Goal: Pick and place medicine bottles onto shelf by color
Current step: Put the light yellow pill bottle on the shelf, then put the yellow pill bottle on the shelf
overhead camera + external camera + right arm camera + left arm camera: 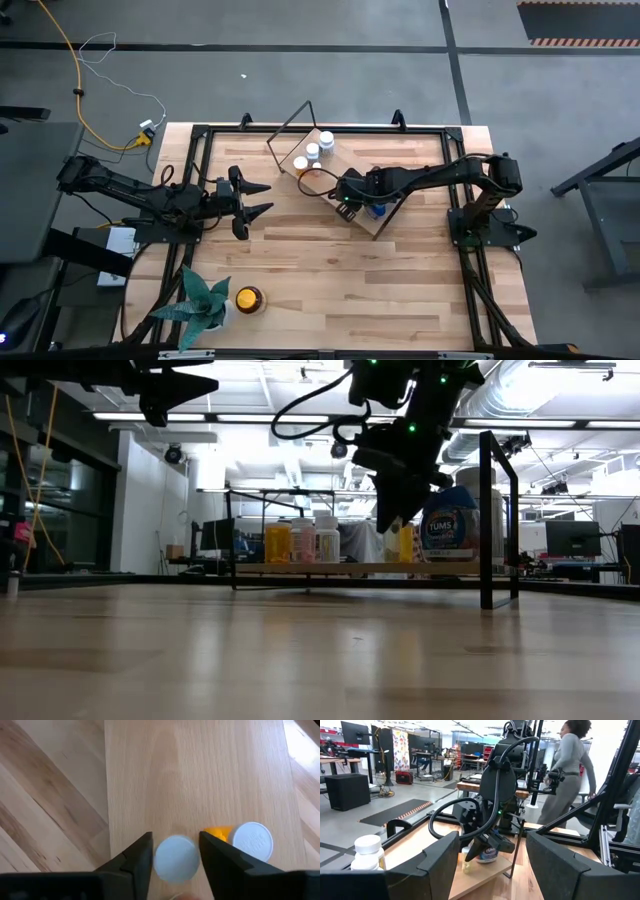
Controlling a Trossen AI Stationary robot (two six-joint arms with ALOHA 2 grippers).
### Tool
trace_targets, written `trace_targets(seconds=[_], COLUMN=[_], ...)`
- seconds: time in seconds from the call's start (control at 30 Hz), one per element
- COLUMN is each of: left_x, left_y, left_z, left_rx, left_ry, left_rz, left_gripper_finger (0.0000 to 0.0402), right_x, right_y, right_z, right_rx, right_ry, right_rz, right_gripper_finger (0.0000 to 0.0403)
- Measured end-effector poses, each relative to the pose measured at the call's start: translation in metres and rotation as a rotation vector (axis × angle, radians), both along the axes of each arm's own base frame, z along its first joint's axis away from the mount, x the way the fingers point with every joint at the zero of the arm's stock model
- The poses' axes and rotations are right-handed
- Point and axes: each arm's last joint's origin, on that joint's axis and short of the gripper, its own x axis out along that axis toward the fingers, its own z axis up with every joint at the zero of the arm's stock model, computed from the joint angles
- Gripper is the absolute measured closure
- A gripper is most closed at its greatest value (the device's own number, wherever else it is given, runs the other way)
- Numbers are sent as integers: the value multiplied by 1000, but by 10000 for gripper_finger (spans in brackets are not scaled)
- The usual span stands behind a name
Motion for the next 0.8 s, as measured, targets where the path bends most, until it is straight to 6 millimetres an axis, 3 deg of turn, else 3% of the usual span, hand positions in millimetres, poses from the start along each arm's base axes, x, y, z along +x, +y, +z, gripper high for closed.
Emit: trace_targets(seconds=[0.3, 0.53, 0.67, 0.8], left_x=[0, 0, 0, 0], left_y=[0, 0, 0, 0], left_z=[0, 0, 0, 0], left_rx=[0, 0, 0, 0], left_ry=[-1, 0, 1, 1], left_rz=[-1, 0, 0, 0], left_gripper_finger=[181, 181, 181, 181], right_x=[-2, -17, -25, -26], right_y=[-1, 0, 23, 62], right_z=[6, 49, 72, 75], right_rx=[-14, -157, -214, -309], right_ry=[4, -110, -203, -245], right_rz=[30, 44, 105, 178], right_gripper_finger=[193, 190, 190, 190])
